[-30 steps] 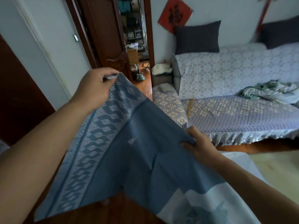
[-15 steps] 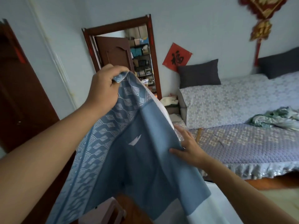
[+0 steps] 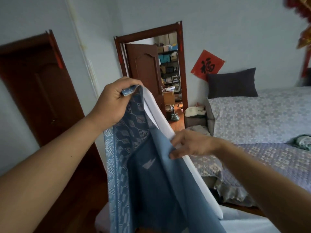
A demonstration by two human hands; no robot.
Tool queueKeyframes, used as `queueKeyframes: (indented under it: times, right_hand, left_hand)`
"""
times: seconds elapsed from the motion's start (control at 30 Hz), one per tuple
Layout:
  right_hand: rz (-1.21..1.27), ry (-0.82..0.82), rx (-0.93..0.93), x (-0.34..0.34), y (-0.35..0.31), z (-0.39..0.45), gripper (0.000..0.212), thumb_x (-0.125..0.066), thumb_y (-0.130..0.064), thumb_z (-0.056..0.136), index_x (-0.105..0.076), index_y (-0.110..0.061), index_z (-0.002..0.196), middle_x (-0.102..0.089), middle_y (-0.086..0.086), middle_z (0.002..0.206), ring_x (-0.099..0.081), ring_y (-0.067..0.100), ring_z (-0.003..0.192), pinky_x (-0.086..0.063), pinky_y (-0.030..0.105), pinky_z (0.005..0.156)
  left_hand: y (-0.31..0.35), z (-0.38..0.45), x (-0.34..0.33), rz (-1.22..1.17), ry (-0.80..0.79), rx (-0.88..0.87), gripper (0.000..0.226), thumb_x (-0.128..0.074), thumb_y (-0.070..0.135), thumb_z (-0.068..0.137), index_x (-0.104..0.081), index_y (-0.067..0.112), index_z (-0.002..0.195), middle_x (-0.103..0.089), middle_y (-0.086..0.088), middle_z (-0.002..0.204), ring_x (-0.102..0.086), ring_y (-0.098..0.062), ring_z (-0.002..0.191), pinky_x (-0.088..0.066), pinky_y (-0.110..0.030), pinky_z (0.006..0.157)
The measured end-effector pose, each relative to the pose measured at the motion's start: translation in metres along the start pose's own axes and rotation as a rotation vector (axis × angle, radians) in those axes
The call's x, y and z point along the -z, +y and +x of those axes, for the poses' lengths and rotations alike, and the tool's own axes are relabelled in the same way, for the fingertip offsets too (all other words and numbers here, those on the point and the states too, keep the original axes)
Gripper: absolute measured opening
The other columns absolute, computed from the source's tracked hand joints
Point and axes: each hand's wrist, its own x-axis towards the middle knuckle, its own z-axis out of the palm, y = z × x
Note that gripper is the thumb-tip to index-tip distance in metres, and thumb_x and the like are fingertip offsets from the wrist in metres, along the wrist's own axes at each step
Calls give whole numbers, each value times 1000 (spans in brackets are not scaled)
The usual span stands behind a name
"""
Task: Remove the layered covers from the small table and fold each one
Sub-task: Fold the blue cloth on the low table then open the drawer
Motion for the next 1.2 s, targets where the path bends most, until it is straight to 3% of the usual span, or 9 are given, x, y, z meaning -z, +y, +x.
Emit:
queueKeyframes:
  times: [0.13,0.33,0.47,0.7,0.8,0.87,1.0,1.07,1.2]
  right_hand:
    - [-230,238,110,-14,2,-9,26,-72,-38,89,-66,-35,64,-50,-16,91,-54,4,86,-43,28,72]
    - [-231,237,46,-67,52,-42,20,-56,-38,93,-61,-40,73,-56,-33,84,-55,-7,83,-39,18,76]
    - [-135,345,-1,-105,67,-53,38,-69,-39,92,-56,-13,68,-54,-9,73,-54,4,69,-40,19,63]
    - [-58,359,-118,-145,90,-78,41,-66,-24,97,-67,-49,65,-61,-35,88,-61,-7,80,-40,12,69]
    - [-167,425,-97,-155,99,-66,39,-57,-48,99,-67,-21,73,-62,-17,82,-56,6,89,-46,29,80]
    - [-173,534,-98,-156,103,-63,42,-60,-54,93,-64,-19,70,-60,-14,76,-53,7,88,-44,24,80]
    - [-87,779,-201,-132,100,-69,15,-78,-38,81,-67,-33,73,-62,-17,75,-58,-3,80,-44,13,74]
    - [-35,850,-291,-114,110,-75,35,-81,-14,82,-64,-41,67,-67,-19,75,-61,-4,75,-43,11,68]
    - [27,804,-420,-96,116,-84,29,-80,-2,80,-63,-23,70,-67,-11,73,-59,3,70,-43,14,66]
  left_hand:
    - [-13,-10,13,29,78,113,25,-57,5,101,-69,24,112,-70,5,106,-65,-4,102,-51,-20,93]
    - [-21,-7,13,56,120,224,41,-56,5,101,-65,45,101,-67,20,102,-64,4,91,-49,-11,85]
    - [-26,-1,5,128,130,239,31,-55,4,101,-71,26,114,-70,11,105,-63,3,92,-46,-7,82]
    - [-39,3,11,227,167,191,29,-56,3,100,-72,14,120,-70,-3,114,-64,-14,107,-48,-18,90]
    - [-36,5,12,271,186,141,30,-56,3,99,-71,12,123,-69,-9,115,-62,-15,106,-46,-18,89]
    - [-34,6,15,292,202,123,31,-56,3,99,-70,11,124,-69,-9,117,-62,-16,107,-46,-19,91]
    - [-41,-1,32,279,222,167,29,-56,2,99,-70,11,123,-68,-5,115,-61,-15,108,-48,-22,94]
    - [-48,-9,40,253,235,208,28,-58,3,99,-70,11,123,-67,1,113,-62,-13,108,-46,-12,92]
    - [-64,-21,45,165,291,293,29,-58,4,100,-69,12,125,-65,6,116,-61,-9,111,-42,-2,90]
